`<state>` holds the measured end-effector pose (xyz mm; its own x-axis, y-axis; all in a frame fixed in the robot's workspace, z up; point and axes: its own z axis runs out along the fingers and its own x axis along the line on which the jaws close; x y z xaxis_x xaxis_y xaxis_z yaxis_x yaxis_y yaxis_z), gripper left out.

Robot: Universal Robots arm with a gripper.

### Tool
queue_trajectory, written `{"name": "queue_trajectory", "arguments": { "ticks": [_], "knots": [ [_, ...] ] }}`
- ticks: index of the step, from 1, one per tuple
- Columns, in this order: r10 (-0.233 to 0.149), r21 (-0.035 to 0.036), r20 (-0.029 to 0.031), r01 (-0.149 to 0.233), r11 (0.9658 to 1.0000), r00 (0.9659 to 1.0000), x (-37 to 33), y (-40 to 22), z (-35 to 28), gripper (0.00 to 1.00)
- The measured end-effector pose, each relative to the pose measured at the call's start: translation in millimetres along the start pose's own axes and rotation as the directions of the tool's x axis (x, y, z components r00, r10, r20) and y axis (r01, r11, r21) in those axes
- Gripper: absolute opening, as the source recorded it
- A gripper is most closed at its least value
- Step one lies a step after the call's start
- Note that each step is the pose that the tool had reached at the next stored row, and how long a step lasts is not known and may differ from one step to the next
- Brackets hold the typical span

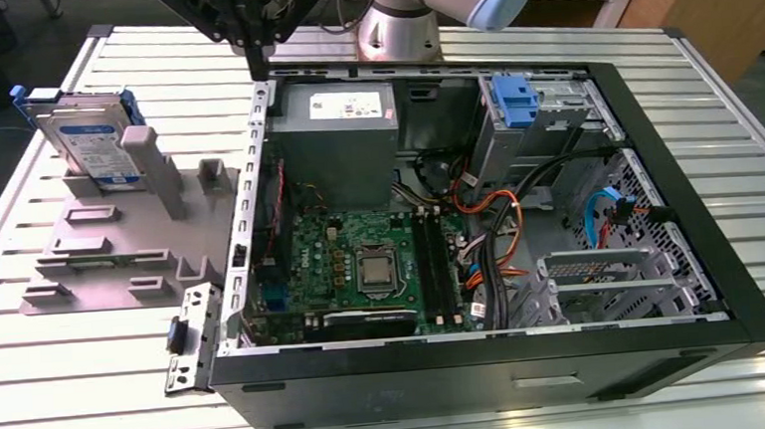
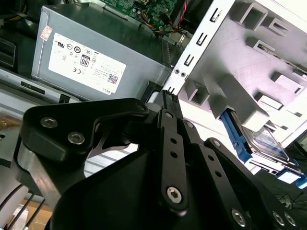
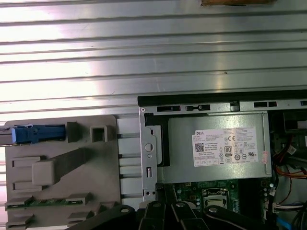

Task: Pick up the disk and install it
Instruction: 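Reach for the disk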

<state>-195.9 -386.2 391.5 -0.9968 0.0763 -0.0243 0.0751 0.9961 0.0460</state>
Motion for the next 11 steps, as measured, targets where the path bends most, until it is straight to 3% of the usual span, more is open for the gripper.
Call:
{"name": "queue_trajectory", "arguments": {
  "ticks": [11],
  "knots": [
    [0.000,0.0000,0.0000,0.000,1.0000,1.0000,4.4,-0.3,-0.1,0.11]
  ]
}}
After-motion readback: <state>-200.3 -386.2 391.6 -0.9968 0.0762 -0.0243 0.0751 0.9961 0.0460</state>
